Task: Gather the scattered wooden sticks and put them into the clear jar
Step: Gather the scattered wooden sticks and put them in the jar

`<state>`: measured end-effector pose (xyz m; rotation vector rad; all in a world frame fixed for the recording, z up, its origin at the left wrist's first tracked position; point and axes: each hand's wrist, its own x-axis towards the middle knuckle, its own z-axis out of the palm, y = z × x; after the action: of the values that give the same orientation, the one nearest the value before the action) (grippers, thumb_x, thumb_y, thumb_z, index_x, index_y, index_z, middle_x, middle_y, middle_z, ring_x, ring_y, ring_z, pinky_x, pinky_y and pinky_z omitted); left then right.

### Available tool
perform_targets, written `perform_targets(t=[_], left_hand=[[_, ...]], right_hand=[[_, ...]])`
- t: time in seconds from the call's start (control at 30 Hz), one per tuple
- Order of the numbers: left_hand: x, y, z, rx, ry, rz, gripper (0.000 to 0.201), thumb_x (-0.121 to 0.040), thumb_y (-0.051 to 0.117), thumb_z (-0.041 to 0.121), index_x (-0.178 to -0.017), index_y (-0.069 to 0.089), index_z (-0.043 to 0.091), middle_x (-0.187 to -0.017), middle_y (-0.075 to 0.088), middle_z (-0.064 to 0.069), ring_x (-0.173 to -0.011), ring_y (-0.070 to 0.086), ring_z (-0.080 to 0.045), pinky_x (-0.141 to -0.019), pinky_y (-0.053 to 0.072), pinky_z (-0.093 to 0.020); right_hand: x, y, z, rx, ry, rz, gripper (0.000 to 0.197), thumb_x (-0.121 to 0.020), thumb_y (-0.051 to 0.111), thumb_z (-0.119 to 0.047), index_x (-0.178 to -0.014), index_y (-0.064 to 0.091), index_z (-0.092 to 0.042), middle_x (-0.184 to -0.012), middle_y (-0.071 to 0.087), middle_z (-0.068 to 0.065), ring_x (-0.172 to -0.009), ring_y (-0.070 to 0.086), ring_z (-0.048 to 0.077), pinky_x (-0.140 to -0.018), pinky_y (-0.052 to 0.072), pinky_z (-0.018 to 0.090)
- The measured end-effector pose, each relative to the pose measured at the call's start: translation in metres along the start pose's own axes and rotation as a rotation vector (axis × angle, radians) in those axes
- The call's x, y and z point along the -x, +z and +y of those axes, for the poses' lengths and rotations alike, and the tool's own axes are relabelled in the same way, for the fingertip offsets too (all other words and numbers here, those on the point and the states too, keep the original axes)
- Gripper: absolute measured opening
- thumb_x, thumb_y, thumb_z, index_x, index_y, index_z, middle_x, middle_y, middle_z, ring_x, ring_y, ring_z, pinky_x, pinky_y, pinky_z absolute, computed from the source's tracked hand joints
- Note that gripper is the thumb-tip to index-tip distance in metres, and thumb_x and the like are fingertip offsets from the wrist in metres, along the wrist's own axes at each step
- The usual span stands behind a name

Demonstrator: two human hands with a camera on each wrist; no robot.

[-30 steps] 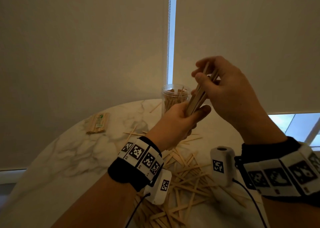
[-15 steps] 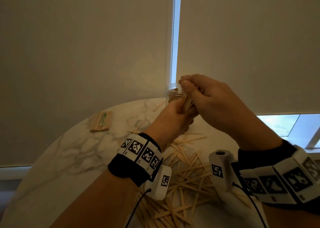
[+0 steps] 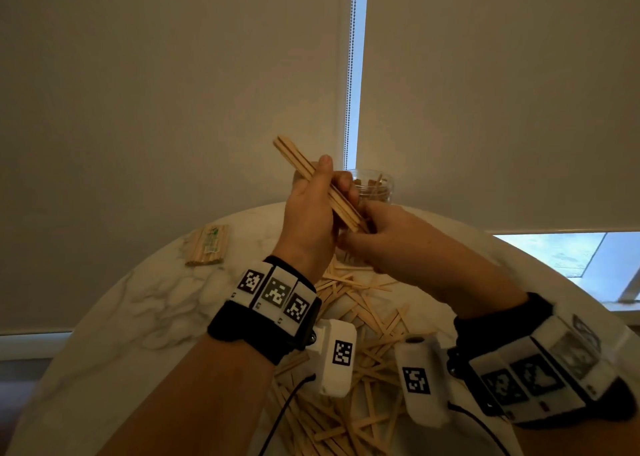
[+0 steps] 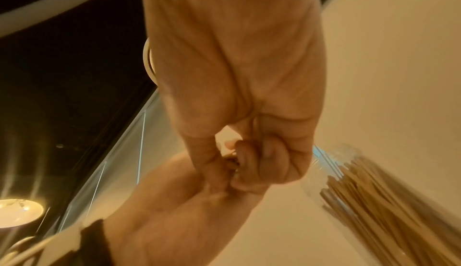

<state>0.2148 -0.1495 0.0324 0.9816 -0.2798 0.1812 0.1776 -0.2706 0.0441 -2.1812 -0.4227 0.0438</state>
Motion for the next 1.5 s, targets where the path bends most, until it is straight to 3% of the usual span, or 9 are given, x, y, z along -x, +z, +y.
perform_targets(t=[0.1,0.3,0.47,0.6,0.8,0.9,1.1,1.4,1.5], left_hand=[[0.004,0.005,-0.001,-0.062,-0.034,-0.052,0.047,-0.106,0.041,0.035,-0.131,0.046,-0.005,-0.092,0.069,-0.010,-0.081,0.069,-0.023,-0.071,0.058,-0.033],[0.013,0.013,0.001,-0.111,-0.163,-0.248,0.050,-0.106,0.040,0.033,-0.129,0.056,-0.010,-0.120,0.069,-0.017,-0.117,0.065,-0.025,-0.089,0.056,-0.026],[0.004,0.009,0.021,-0.037,-0.118,-0.022,0.046,-0.095,0.059,0.041,-0.128,0.052,0.008,-0.117,0.071,-0.016,-0.105,0.070,-0.028,-0.086,0.058,-0.036],[-0.005,-0.013,0.045,0.054,-0.043,0.220,0.045,-0.094,0.056,0.051,-0.121,0.053,0.015,-0.109,0.075,-0.011,-0.102,0.072,-0.026,-0.088,0.057,-0.041],[0.003,-0.001,0.036,-0.216,-0.201,-0.008,0.039,-0.106,0.039,0.035,-0.102,0.064,0.005,-0.102,0.076,-0.015,-0.086,0.073,-0.025,-0.078,0.060,-0.036],[0.005,0.001,0.035,-0.331,-0.216,-0.039,0.056,-0.106,0.031,0.045,-0.082,0.065,0.008,-0.099,0.077,-0.012,-0.081,0.073,-0.021,-0.079,0.059,-0.036],[0.001,-0.002,0.045,-0.170,-0.120,0.136,0.048,-0.097,0.048,0.056,-0.119,0.061,0.016,-0.102,0.077,-0.006,-0.096,0.074,-0.023,-0.084,0.059,-0.038],[0.014,0.016,0.016,-0.519,-0.336,-0.121,0.046,-0.099,0.050,0.047,-0.102,0.075,0.008,-0.095,0.077,-0.010,-0.089,0.075,-0.027,-0.079,0.060,-0.038],[0.015,0.015,0.011,-0.811,-0.306,-0.149,0.047,-0.094,0.056,0.052,-0.094,0.076,0.010,-0.082,0.076,-0.008,-0.062,0.072,-0.015,-0.055,0.056,-0.024]], right_hand=[[0.000,-0.002,-0.005,0.018,-0.040,0.127,0.022,-0.096,0.055,-0.036,-0.109,0.060,-0.020,-0.089,0.066,0.006,-0.071,0.061,0.014,-0.065,0.051,0.028],[-0.001,-0.008,0.004,0.247,-0.111,0.105,0.025,-0.106,0.037,-0.036,-0.109,0.054,-0.019,-0.082,0.061,0.001,-0.068,0.059,0.011,-0.058,0.045,0.024],[0.006,-0.018,0.003,0.342,-0.071,0.025,0.027,-0.103,0.035,-0.047,-0.104,0.053,-0.027,-0.081,0.059,0.000,-0.070,0.055,0.015,-0.067,0.049,0.036],[0.010,-0.020,0.001,0.435,-0.006,-0.086,0.022,-0.102,0.038,-0.049,-0.092,0.048,-0.032,-0.081,0.058,-0.002,-0.070,0.054,0.013,-0.065,0.046,0.030],[0.011,-0.010,-0.003,0.501,-0.015,-0.119,0.015,-0.102,0.047,-0.039,-0.097,0.054,-0.026,-0.078,0.058,-0.004,-0.067,0.054,0.009,-0.060,0.041,0.022],[0.008,-0.015,0.000,0.545,0.002,-0.011,0.027,-0.098,0.052,-0.044,-0.090,0.063,-0.022,-0.070,0.059,-0.003,-0.060,0.055,0.010,-0.057,0.041,0.021],[0.009,-0.028,0.002,0.629,0.048,0.015,0.027,-0.095,0.057,-0.044,-0.088,0.069,-0.021,-0.065,0.056,-0.004,-0.058,0.051,0.009,-0.054,0.037,0.023],[0.011,-0.031,0.005,0.816,0.077,0.145,0.019,-0.088,0.062,-0.048,-0.089,0.065,-0.029,-0.065,0.053,-0.009,-0.059,0.051,0.009,-0.060,0.043,0.027],[0.009,-0.030,0.007,0.829,0.125,0.093,0.016,-0.088,0.063,-0.042,-0.086,0.061,-0.026,-0.064,0.053,-0.006,-0.057,0.052,0.011,-0.058,0.042,0.026]])
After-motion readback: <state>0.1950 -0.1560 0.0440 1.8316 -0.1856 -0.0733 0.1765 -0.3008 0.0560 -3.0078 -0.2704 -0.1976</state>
